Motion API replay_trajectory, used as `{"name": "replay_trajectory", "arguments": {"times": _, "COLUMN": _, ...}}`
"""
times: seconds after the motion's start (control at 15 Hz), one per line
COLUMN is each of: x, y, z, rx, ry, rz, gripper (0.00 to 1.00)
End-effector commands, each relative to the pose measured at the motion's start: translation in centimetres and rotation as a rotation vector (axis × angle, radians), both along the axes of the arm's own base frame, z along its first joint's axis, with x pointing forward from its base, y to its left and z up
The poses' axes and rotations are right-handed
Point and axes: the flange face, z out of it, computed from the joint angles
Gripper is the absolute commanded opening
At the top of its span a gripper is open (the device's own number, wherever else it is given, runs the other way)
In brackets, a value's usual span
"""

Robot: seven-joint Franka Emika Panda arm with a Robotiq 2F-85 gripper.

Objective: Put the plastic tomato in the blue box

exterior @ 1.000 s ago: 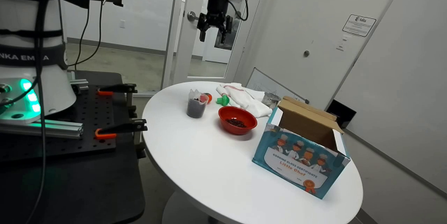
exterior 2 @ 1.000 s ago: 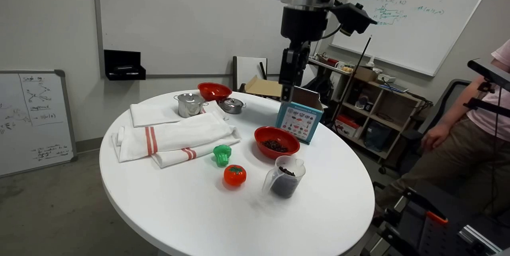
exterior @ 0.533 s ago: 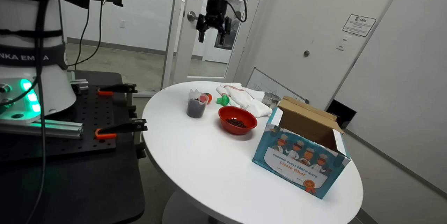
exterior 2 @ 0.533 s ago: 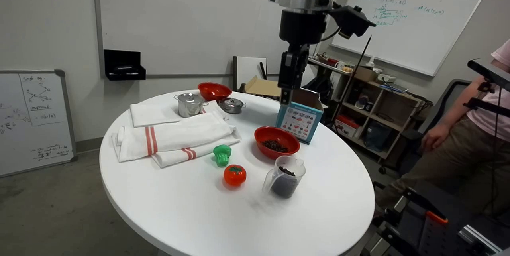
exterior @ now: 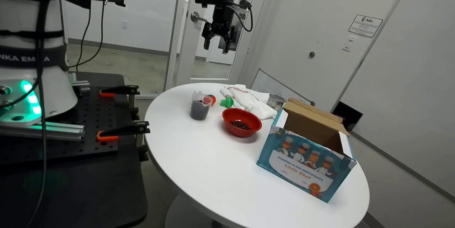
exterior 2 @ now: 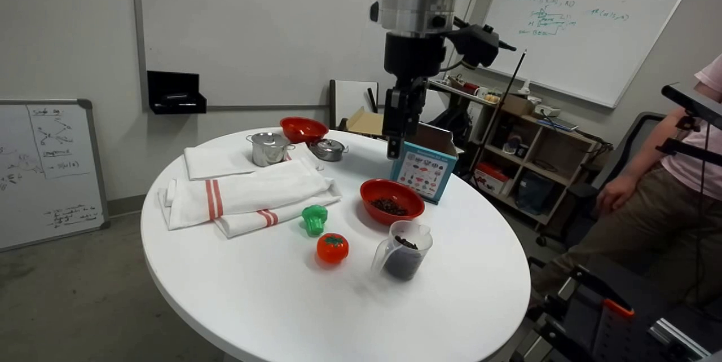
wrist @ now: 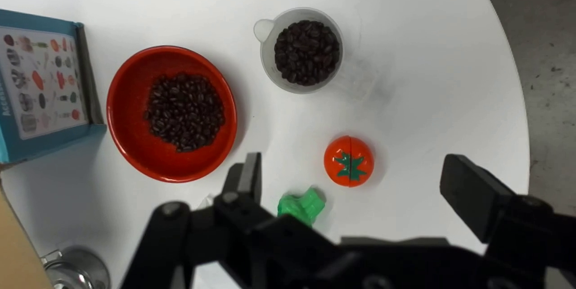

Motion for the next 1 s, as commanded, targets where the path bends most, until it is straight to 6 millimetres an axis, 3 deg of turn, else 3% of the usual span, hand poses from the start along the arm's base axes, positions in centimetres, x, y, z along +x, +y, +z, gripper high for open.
{"name": "replay_trajectory", "arguments": {"times": 0.0, "x": 3.0, "y": -0.7, "z": -2.7, "rx": 0.012, "ry": 0.047, "rz": -0.019, "gripper": 1.0}}
{"name": "replay_trajectory", "arguments": {"times": 0.2, "x": 4.9, "y": -1.5, "z": -5.5, "rx": 0.013, "ry": 0.104, "rz": -0.036, "gripper": 1.0}}
{"name": "replay_trajectory", "arguments": {"times": 0.53, "x": 5.6, "y": -1.9, "z": -9.8, "rx": 0.069, "ry": 0.199, "rz": -0.064, "gripper": 1.0}}
{"name": "replay_trajectory", "arguments": {"times": 0.67, "x": 4.7, "y": -1.9, "z": -9.7, "rx": 0.053, "ry": 0.178, "rz": -0.066, "gripper": 1.0}}
{"name": "replay_trajectory", "arguments": {"times": 0.93, "x": 5.2, "y": -1.8, "z": -10.5, "rx": 0.06, "ry": 0.191, "rz": -0.078, "gripper": 1.0}}
